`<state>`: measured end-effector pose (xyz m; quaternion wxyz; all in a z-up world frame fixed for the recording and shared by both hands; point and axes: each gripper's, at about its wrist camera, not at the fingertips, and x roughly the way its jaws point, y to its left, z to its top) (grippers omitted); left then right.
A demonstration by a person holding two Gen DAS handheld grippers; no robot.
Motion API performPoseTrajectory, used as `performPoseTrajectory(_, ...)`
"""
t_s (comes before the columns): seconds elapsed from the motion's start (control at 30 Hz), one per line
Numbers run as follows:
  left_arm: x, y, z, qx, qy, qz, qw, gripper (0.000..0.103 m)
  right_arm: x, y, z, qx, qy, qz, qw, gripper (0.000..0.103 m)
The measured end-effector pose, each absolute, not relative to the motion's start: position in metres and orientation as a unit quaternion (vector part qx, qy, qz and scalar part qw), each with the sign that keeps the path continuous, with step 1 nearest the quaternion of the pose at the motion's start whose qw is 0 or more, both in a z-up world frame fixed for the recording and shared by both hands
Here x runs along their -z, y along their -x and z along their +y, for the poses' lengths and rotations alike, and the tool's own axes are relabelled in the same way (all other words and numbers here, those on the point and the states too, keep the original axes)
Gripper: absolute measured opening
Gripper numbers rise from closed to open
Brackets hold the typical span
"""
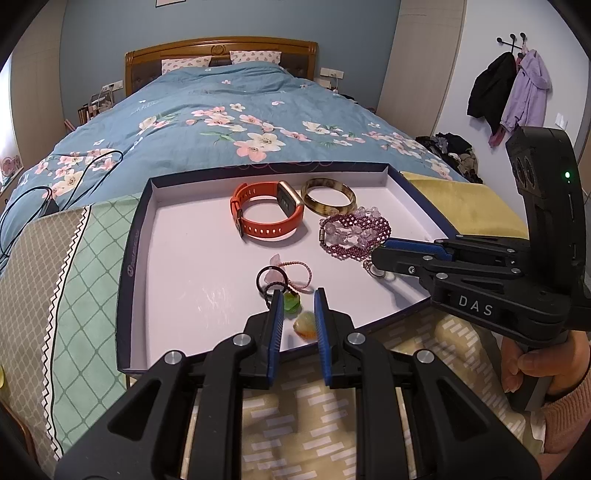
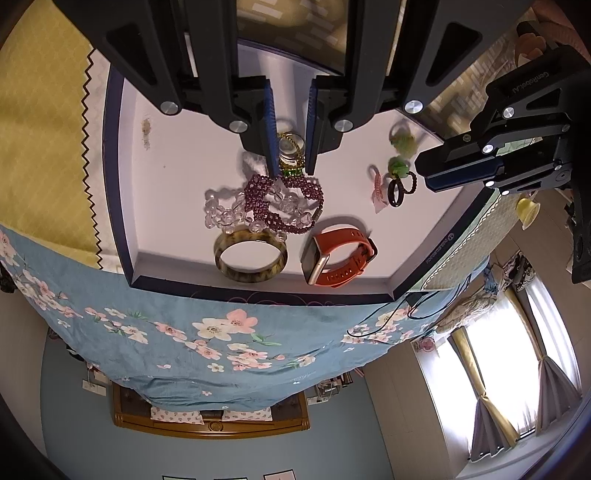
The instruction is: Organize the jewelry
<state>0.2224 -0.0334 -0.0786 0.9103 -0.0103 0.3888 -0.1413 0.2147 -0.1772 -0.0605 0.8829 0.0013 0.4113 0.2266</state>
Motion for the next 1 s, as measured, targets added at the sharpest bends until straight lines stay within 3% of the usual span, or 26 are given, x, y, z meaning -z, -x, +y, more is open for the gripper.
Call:
performPoseTrajectory(0.1, 0.079, -0.222, -0.033, 0.142, 0.012, 0.388, 0.91, 0.018, 0.06, -0.214, -0.179, -0.225, -0.006, 0.41, 0.884, 0.014)
performPoseTrajectory(0.47, 0.076, -0.217, -0.029, 0.134, 0.017, 0.373, 0.918, 0.049, 0.053, -0.204, -0.192, -0.221, -0.027, 0.393, 0.892, 0.033)
performPoseTrajectory(0.57, 0.072, -0.211, -0.029, 0.13, 0.013, 0.361, 0.923, 0.063, 0.049, -0.198, -0.195, -0.217, -0.031, 0.385, 0.897, 0.049)
performPoseTrajectory(0.6, 0.07, -0.209, -0.028, 0.128, 0.014, 0.356, 0.926, 0.074, 0.047, -0.194, -0.196, -0.214, -0.031, 0.381, 0.899, 0.057)
performPoseTrajectory(0.67, 0.065, -0.203, -0.027, 0.122, 0.011, 0.342, 0.932, 0.079, 0.045, -0.19, -0.198, -0.212, -0.031, 0.374, 0.903, 0.063)
performPoseTrajectory(0.73, 0.062, -0.199, -0.027, 0.12, 0.011, 0.337, 0.934, 0.092, 0.043, -0.184, -0.2, -0.21, -0.032, 0.367, 0.906, 0.073)
performPoseTrajectory(0.9, 0.055, -0.184, -0.022, 0.11, 0.009, 0.322, 0.94, 0.097, 0.041, -0.169, -0.204, -0.199, -0.03, 0.354, 0.913, 0.092)
performPoseTrajectory(1.0, 0.052, -0.174, -0.017, 0.097, 0.006, 0.312, 0.945, 0.097, 0.039, -0.158, -0.206, -0.194, -0.027, 0.341, 0.919, 0.096)
